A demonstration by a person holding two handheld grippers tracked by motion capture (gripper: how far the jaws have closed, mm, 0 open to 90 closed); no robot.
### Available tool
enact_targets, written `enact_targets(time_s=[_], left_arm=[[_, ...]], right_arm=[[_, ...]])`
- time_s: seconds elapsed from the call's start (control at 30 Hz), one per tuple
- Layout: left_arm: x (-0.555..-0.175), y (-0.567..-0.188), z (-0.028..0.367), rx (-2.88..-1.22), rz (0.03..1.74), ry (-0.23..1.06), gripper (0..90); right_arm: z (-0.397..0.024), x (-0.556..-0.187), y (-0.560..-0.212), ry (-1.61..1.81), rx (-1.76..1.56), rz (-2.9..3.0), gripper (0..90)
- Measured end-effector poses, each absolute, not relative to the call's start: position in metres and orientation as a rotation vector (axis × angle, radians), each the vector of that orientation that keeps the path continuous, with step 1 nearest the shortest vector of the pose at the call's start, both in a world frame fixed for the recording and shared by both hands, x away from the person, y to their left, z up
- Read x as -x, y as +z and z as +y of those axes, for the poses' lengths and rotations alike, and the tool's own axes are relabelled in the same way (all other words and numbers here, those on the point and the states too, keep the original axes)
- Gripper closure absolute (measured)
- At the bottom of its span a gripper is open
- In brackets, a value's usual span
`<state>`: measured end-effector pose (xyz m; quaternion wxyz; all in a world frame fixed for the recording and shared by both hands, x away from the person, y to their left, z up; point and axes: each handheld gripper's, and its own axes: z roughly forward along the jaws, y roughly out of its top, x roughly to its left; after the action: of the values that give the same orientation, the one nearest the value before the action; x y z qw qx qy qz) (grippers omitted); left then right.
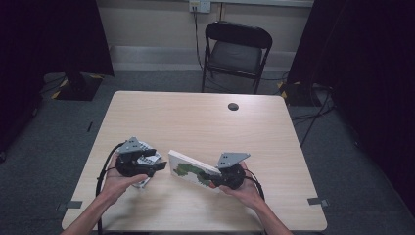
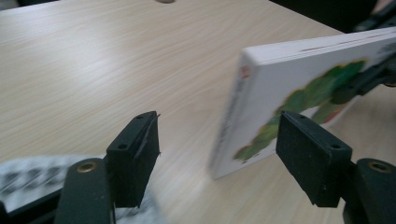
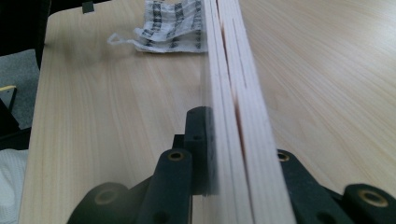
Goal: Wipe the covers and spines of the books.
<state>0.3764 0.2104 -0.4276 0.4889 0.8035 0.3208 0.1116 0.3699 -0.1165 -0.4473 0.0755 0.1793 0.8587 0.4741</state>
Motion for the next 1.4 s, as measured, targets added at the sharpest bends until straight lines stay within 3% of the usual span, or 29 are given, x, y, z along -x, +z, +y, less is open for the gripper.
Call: enact_targets(time_s=[0.27, 0.47, 0.63, 0.77, 0.97, 1.4], left_arm=[[-0.376, -0.439, 0.18, -2.038, 0.685, 0.238, 27.0], [-0.375, -0.446, 0.18, -2.035, 0.677, 0.256, 26.2], [-0.373, -0.45, 0.176, -2.075, 0.63, 0.249, 30.1], [-0.371, -0.451, 0.18, -2.076, 0.604, 0.273, 40.6], [-0.369, -0.452, 0.18, -2.087, 0.613, 0.266, 39.1], [-0.372, -0.454, 0.185, -2.076, 0.605, 0.22, 43.5]], right_arm=[[-0.115, -0.369, -0.447, 1.417, -0.532, 2.573, 79.3], [-0.109, -0.364, -0.445, 1.408, -0.469, 2.589, 79.3], [-0.104, -0.363, -0.445, 1.405, -0.444, 2.598, 79.3], [-0.108, -0.365, -0.446, 1.419, -0.484, 2.598, 75.6], [-0.117, -0.362, -0.442, 1.43, -0.541, 2.567, 67.0], [-0.134, -0.351, -0.451, 1.36, -0.621, 2.597, 69.1]])
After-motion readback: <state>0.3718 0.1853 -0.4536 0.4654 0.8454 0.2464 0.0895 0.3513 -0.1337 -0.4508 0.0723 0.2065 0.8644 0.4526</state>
